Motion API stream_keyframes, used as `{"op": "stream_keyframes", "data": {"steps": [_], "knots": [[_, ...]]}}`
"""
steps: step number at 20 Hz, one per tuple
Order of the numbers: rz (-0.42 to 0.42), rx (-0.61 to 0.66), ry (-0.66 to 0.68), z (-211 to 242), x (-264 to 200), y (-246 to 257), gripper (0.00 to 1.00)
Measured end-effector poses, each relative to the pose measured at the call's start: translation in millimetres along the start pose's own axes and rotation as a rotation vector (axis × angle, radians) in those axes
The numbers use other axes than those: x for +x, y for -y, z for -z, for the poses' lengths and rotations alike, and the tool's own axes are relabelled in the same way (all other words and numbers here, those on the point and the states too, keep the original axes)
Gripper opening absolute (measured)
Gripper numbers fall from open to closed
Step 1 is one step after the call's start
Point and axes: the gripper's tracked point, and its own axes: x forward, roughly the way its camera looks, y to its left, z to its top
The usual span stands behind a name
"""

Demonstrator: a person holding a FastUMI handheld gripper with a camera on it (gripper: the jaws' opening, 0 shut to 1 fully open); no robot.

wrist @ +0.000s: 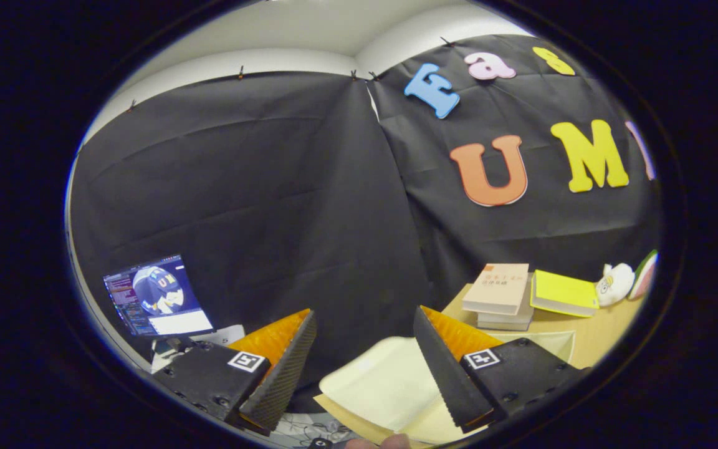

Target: Open the storage box then place both shoes into the box .Put the left shoe in first, then the right shoe, with the right side of both shoes facing outward in a uniform manner.

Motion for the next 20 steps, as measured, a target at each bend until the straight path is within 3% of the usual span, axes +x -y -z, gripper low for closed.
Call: {"op": "stream_keyframes", "data": {"steps": [4, 7, 13, 20], "knots": [[0.145, -0.076, 0.125, -19, -34, 39, 1.00], [0.158, -0.098, 0.175, -24, -66, 59, 1.00], [0.299, -0.132, 0.137, -4, -156, 152, 1.00], [0.607, -0.100, -0.026, 72, -274, 312, 1.00]]}}
